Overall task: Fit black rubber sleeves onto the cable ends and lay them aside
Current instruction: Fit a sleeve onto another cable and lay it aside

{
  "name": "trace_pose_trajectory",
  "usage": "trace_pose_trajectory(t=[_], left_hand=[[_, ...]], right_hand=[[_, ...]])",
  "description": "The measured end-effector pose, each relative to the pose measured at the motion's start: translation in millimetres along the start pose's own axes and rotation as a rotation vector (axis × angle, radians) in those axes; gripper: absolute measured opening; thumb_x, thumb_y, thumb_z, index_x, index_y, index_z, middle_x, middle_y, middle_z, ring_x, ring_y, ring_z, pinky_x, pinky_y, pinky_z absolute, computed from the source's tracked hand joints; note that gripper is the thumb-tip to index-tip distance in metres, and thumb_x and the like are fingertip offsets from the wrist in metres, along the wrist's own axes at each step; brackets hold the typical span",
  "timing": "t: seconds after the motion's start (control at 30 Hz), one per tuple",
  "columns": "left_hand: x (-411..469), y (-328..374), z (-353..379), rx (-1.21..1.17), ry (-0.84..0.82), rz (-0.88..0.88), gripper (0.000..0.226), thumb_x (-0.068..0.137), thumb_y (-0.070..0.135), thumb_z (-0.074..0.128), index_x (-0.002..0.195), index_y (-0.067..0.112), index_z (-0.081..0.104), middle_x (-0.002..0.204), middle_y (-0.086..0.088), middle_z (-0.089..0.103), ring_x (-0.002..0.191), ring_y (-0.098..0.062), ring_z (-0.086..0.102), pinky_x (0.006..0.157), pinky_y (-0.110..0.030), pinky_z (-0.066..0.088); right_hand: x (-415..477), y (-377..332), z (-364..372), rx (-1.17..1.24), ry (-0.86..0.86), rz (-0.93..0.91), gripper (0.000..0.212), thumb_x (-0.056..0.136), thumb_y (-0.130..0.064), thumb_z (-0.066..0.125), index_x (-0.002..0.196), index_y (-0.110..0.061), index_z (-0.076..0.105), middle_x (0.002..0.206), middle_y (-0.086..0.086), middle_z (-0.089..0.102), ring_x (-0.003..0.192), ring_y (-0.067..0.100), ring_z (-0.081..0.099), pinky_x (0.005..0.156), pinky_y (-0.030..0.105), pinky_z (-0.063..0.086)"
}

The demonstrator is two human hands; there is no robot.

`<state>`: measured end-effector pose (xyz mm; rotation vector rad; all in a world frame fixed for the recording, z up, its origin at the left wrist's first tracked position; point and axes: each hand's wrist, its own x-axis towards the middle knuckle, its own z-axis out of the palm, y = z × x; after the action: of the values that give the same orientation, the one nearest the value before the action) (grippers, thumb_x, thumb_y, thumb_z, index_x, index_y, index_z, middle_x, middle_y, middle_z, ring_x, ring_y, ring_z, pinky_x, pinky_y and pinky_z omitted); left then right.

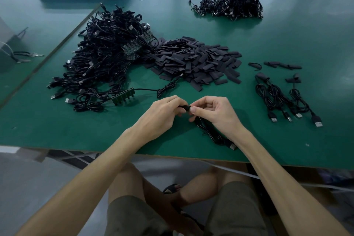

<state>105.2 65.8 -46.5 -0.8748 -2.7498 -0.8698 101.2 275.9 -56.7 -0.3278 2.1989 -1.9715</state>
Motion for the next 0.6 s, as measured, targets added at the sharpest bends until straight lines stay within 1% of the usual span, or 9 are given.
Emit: trace_pose_trajectory(t=[0.07, 0.1, 0.2, 0.27, 0.33, 0.43, 0.53, 0.6], left_hand=[[0.7, 0.5, -0.7, -0.026, -0.019, -0.012, 0.016, 0.102, 0.001, 0.054, 0.112, 0.004, 0.066, 0.095, 0.005, 0.06, 0.079, -0.004, 0.057, 0.076, -0.014, 0.045], [1.4, 0.8, 0.2, -0.029, -0.033, -0.018, 0.016, 0.103, 0.004, 0.053, 0.113, 0.005, 0.065, 0.094, 0.006, 0.059, 0.079, -0.006, 0.057, 0.075, -0.016, 0.045], [1.4, 1.7, 4.5, 0.02, -0.058, -0.013, 0.018, 0.105, 0.01, 0.049, 0.116, 0.005, 0.063, 0.094, 0.002, 0.057, 0.08, -0.017, 0.056, 0.074, -0.028, 0.044], [0.3, 0.9, 5.8, 0.052, -0.055, -0.006, 0.019, 0.105, 0.008, 0.049, 0.116, 0.004, 0.062, 0.097, -0.004, 0.059, 0.083, -0.021, 0.059, 0.075, -0.033, 0.047], [-0.1, -0.5, 5.9, 0.079, -0.056, -0.001, 0.019, 0.101, 0.002, 0.051, 0.114, 0.005, 0.064, 0.097, -0.003, 0.061, 0.081, -0.017, 0.057, 0.074, -0.032, 0.048], [0.9, -3.7, 5.5, 0.101, -0.065, -0.01, 0.018, 0.096, -0.003, 0.051, 0.103, 0.008, 0.064, 0.086, 0.006, 0.056, 0.076, -0.013, 0.049, 0.071, -0.031, 0.045], [3.4, -7.4, 6.1, 0.1, -0.078, -0.04, 0.021, 0.095, -0.004, 0.052, 0.102, 0.012, 0.063, 0.08, 0.016, 0.05, 0.074, -0.007, 0.043, 0.069, -0.025, 0.036], [4.6, -9.1, 6.5, 0.069, -0.086, -0.058, 0.018, 0.098, 0.001, 0.051, 0.101, 0.014, 0.063, 0.077, 0.019, 0.049, 0.073, -0.009, 0.046, 0.068, -0.026, 0.036]], right_hand=[[-0.3, -0.1, 0.2, -0.007, 0.002, -0.003, 0.011, 0.09, -0.006, 0.078, 0.098, -0.001, 0.074, 0.082, 0.013, 0.079, 0.074, 0.024, 0.078, 0.076, 0.022, 0.059], [-0.6, 0.1, -0.1, -0.015, 0.003, -0.004, 0.011, 0.09, -0.006, 0.078, 0.098, -0.001, 0.074, 0.081, 0.012, 0.079, 0.074, 0.023, 0.078, 0.076, 0.022, 0.059], [-0.4, 1.5, -1.0, -0.021, 0.01, 0.003, 0.01, 0.09, -0.006, 0.078, 0.097, -0.002, 0.073, 0.08, 0.012, 0.079, 0.074, 0.023, 0.078, 0.077, 0.023, 0.06], [-0.1, 2.5, -0.9, -0.035, 0.013, 0.01, 0.009, 0.09, -0.006, 0.078, 0.097, -0.002, 0.073, 0.08, 0.012, 0.079, 0.075, 0.023, 0.078, 0.078, 0.025, 0.06], [0.0, 3.0, -0.3, -0.059, 0.008, 0.012, 0.009, 0.09, -0.006, 0.078, 0.096, -0.003, 0.073, 0.079, 0.011, 0.079, 0.075, 0.022, 0.078, 0.078, 0.024, 0.06], [0.3, 2.9, 1.6, -0.093, -0.006, -0.001, 0.008, 0.088, -0.004, 0.079, 0.092, -0.004, 0.072, 0.077, 0.01, 0.078, 0.073, 0.02, 0.077, 0.076, 0.024, 0.06], [0.6, 2.4, 1.8, -0.104, -0.008, -0.017, 0.008, 0.088, -0.002, 0.079, 0.09, -0.005, 0.072, 0.076, 0.007, 0.078, 0.071, 0.019, 0.077, 0.074, 0.022, 0.059], [0.7, 2.6, 1.2, -0.109, -0.012, -0.029, 0.008, 0.088, -0.003, 0.079, 0.09, -0.006, 0.072, 0.077, 0.006, 0.078, 0.072, 0.02, 0.077, 0.074, 0.022, 0.058]])
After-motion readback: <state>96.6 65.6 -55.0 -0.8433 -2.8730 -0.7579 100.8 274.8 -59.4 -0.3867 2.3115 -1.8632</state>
